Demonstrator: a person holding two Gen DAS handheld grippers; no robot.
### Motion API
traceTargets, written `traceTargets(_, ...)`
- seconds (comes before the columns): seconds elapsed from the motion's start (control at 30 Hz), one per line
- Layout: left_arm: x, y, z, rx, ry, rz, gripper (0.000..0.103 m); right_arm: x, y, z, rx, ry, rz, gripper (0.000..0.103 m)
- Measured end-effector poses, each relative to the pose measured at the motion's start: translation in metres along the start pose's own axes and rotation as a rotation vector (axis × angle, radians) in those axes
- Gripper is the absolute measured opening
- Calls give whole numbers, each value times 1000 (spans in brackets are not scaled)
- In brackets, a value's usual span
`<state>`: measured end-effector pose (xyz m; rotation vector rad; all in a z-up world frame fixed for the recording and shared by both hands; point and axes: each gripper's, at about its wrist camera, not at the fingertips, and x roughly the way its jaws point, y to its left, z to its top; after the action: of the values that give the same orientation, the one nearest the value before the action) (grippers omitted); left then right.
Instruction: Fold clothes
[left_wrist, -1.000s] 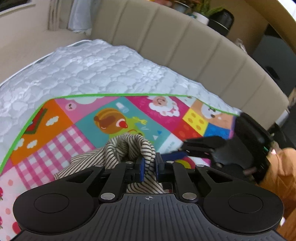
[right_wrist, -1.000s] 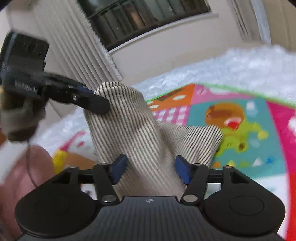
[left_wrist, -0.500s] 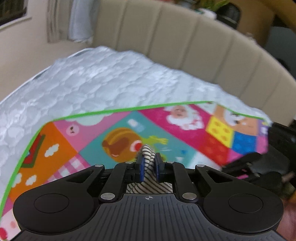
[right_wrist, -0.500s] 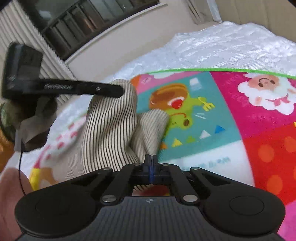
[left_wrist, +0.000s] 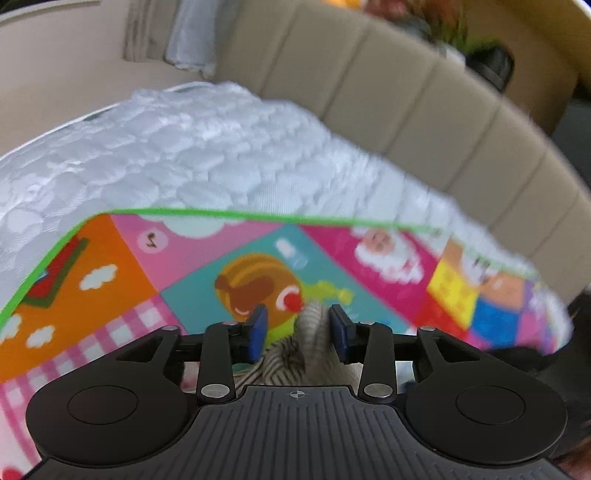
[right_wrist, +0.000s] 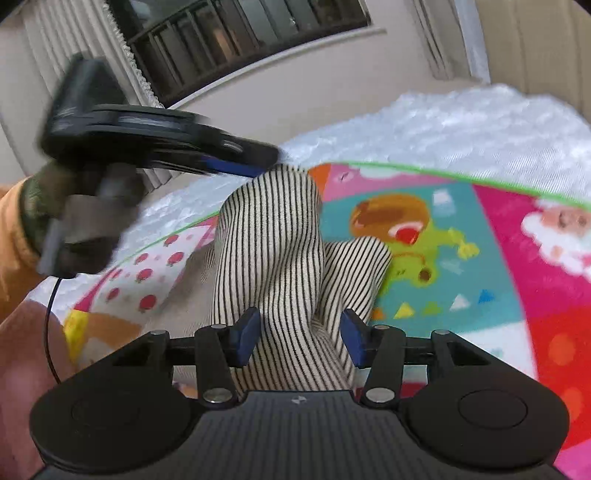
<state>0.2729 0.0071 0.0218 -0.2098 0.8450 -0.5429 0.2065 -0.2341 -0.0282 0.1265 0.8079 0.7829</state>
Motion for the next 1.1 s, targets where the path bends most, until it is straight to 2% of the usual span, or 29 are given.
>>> traceTargets(0.13,-55,13,-12,-58,-51,48,46,-15,13,15,-27,-89,-27,48)
traceTargets(0.2,-75,25,-25,-134,-57,98,47,-13,17,23,-21,-110,-26,48)
traceTargets(0.3,-89,46,-47,-280,-77,177,50,1,29,30,-48,-82,-26,48)
traceTargets(0.37,-89,62,-66,-415,-93,152,52,11,38,29,-83,-58,-62,48)
traceTargets(0.43,-83,71,-85,-484,-74,135,53,24,38,27,-78,-36,-93,48)
traceTargets(0.5,-77,74,-94,-475,-16,143,55,30,35,25,-40,-37,-112,39)
traceTargets(0.53,-75,76,-97,-469,6,138,56,30,35,26,-14,-46,-106,26)
traceTargets(0.57,-74,79,-98,-475,7,121,57,26,37,27,3,-58,-101,18)
traceTargets(0.63,-74,85,-100,-493,-1,81,57,14,42,30,11,-85,-111,12)
traceTargets(0.73,-85,79,-92,-420,-89,44,58,21,31,27,22,-62,-180,12)
traceTargets(0.8,-88,70,-84,-338,-132,22,66,36,21,18,41,-25,-223,13)
traceTargets(0.9,-73,52,-75,-214,-110,1,65,47,16,12,20,-35,-265,18)
traceTargets(0.93,-66,47,-75,-174,-88,5,63,46,13,13,50,-35,-264,21)
traceTargets(1.0,-51,43,-80,-118,-33,45,55,42,12,14,79,-40,-273,31)
traceTargets(1.07,-37,42,-85,-79,17,83,51,36,15,16,95,-58,-282,42)
traceTargets(1.1,-33,41,-88,-64,35,95,51,33,19,18,96,-69,-289,44)
